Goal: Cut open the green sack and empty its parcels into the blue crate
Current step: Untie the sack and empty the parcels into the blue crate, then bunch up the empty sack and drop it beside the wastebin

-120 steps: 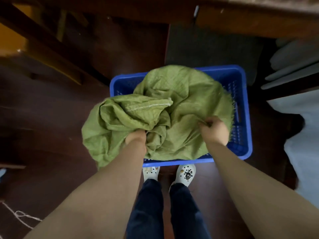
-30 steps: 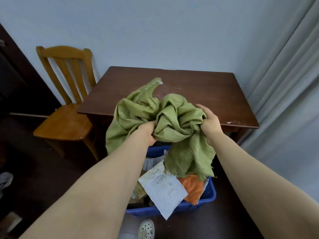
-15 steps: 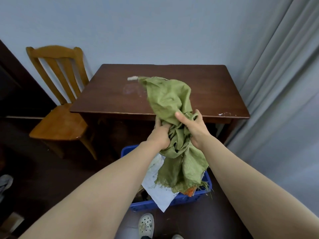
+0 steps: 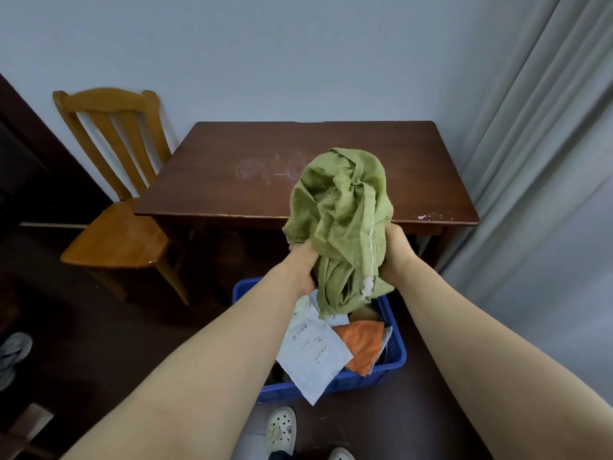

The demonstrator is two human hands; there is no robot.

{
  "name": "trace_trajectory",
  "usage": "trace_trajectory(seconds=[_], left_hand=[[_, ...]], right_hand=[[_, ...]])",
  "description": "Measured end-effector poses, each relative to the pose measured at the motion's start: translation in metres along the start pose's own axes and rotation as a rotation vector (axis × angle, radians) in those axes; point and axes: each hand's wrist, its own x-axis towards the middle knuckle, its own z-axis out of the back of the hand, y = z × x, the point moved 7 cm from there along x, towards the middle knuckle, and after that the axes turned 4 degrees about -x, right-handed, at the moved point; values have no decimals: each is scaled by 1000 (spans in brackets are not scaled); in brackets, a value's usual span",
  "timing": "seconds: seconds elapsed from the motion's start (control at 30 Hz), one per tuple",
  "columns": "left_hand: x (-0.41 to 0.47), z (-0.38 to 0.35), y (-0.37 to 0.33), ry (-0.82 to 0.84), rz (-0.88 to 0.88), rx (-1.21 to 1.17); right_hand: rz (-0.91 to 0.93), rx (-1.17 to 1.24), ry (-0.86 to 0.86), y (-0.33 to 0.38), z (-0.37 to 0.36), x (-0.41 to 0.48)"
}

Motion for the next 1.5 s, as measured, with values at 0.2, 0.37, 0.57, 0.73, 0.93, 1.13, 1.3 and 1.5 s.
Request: trace_trajectory(seconds=[0.2, 0.37, 0.57, 0.73, 0.93, 1.13, 1.3, 1.5], left_hand=[[-9, -29, -5, 61, -80, -12], [-14, -26, -22, -173, -202, 31], [-5, 3, -48, -436, -395, 327], [-5, -23, -31, -251, -321, 242], [-10, -53, 9, 195, 37, 233], [-21, -45, 16, 388, 120, 276], [-20, -29, 30, 389, 180, 271], [-57, -10, 123, 424, 545, 512]], right_hand=[[81, -51, 18, 25, 20, -18], [15, -155, -88, 32, 25, -10], [654, -82, -484, 64, 80, -34], [475, -811, -9, 5, 38, -13], [430, -882, -152, -27, 40, -17], [401, -513, -487, -50, 45, -52], [426, -7, -802, -79, 65, -103], [415, 488, -952, -126, 92, -177]])
